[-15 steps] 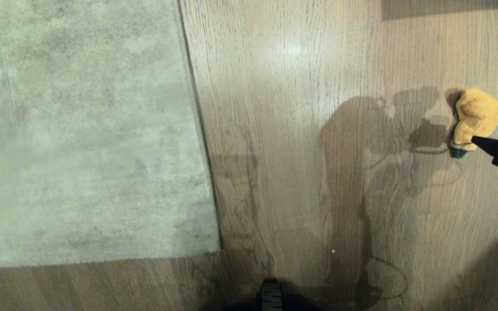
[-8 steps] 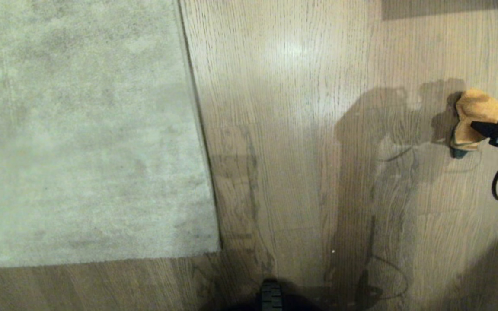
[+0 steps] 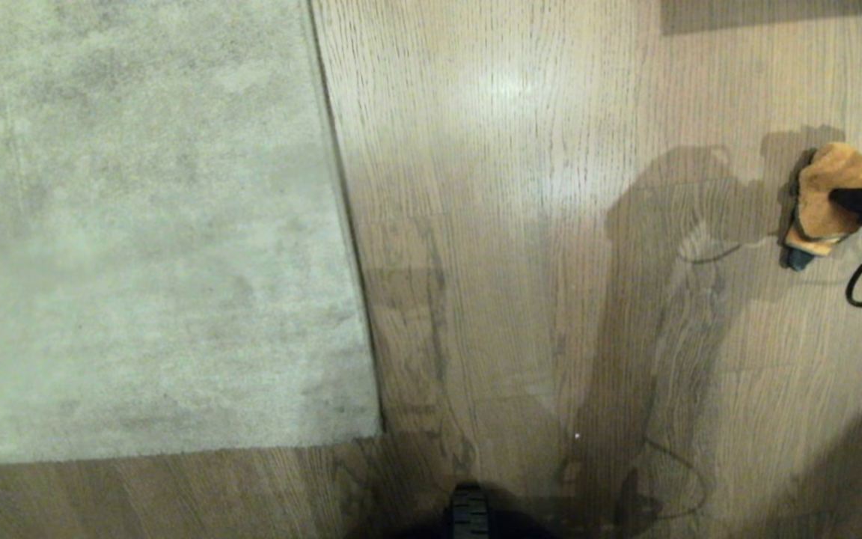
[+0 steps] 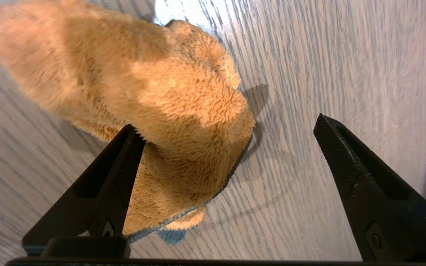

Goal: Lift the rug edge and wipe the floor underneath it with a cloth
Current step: Pick up the rag

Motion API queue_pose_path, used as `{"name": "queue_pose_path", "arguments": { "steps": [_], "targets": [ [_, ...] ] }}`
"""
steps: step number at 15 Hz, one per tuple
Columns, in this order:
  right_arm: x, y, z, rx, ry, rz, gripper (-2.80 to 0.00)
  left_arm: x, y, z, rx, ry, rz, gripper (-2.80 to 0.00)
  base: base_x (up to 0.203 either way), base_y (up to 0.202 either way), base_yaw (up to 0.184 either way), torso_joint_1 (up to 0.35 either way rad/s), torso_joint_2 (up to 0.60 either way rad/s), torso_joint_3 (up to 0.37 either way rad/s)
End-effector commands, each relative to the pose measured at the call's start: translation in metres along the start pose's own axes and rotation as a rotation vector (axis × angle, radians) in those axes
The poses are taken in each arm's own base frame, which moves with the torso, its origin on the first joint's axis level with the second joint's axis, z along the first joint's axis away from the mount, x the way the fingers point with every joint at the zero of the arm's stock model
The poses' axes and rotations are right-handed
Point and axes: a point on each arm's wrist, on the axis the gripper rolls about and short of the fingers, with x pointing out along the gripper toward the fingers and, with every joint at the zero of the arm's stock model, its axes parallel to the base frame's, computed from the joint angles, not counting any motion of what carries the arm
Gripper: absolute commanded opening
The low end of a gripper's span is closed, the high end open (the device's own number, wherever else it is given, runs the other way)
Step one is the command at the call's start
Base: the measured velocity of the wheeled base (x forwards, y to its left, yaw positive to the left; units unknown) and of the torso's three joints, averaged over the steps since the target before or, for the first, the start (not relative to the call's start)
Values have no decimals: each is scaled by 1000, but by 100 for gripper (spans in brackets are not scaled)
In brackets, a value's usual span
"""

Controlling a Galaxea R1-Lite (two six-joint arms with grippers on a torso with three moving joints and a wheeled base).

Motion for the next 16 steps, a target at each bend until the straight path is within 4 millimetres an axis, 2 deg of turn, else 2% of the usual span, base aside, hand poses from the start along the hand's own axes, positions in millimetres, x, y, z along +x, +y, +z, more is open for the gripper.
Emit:
{"name": "queue_pose_path", "arguments": {
  "steps": [1,5,10,16],
  "targets": [
    [3,-1,-2,48,5,-1,0,0,0,0,0,1,0,-280,0,0,0,0,0,0],
    [1,0,-1,119,6,7,0,0,0,0,0,1,0,-280,0,0,0,0,0,0],
    [3,11,-5,182,25,55,0,0,0,0,0,0,0,-280,0,0,0,0,0,0],
    [10,20,-12,190,44,81,0,0,0,0,0,1,0,-280,0,0,0,0,0,0]
  ]
}}
